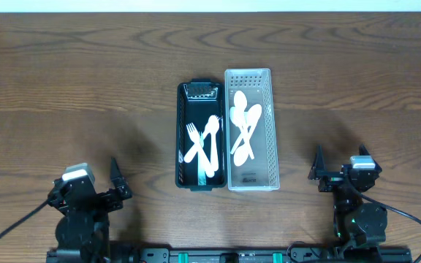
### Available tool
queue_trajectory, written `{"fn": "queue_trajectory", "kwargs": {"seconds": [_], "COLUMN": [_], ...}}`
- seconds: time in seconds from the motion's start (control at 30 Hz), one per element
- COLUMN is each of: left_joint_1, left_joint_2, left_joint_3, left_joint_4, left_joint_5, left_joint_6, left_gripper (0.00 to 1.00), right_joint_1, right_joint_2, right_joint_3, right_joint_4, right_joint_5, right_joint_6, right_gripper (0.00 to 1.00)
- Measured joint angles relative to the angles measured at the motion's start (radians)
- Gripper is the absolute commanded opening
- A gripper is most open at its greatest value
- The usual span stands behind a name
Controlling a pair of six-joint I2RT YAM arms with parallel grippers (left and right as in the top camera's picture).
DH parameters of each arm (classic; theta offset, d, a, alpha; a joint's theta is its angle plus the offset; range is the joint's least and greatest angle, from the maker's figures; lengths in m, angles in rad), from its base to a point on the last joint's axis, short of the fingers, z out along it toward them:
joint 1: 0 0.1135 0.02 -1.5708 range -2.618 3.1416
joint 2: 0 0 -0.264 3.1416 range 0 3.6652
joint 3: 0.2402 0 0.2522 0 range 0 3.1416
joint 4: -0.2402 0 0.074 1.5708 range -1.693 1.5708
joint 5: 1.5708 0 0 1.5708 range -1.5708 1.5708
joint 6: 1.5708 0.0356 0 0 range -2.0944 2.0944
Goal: Pack container
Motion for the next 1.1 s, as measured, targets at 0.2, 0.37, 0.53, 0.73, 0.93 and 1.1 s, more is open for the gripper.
{"fn": "queue_trajectory", "kwargs": {"seconds": [0.2,0.37,0.53,0.73,0.93,1.1], "left_joint_1": [0.0,0.0,0.0,0.012,0.061,0.064], "left_joint_2": [-0.064,-0.065,-0.066,-0.064,-0.064,-0.064], "left_joint_3": [-0.165,-0.304,-0.422,-0.438,-0.438,-0.438], "left_joint_4": [0.264,0.496,0.581,0.576,0.576,0.576], "left_joint_5": [0.009,0.019,0.029,0.037,0.037,0.045], "left_joint_6": [0.0,0.0,0.0,0.019,0.043,0.046], "left_gripper": [0.98,0.98,0.98,0.98,0.98,0.98], "right_joint_1": [0.0,0.0,0.0,0.0,0.0,0.0], "right_joint_2": [-0.001,-0.001,-0.001,-0.002,-0.002,-0.002], "right_joint_3": [0.0,0.0,0.0,-0.001,-0.001,-0.001], "right_joint_4": [0.0,0.0,0.0,0.001,0.001,0.001], "right_joint_5": [0.0,0.0,0.0,-0.001,0.0,0.0], "right_joint_6": [0.0,0.0,0.0,0.0,0.0,0.0], "right_gripper": [0.99,0.99,0.99,0.99,0.99,0.99]}}
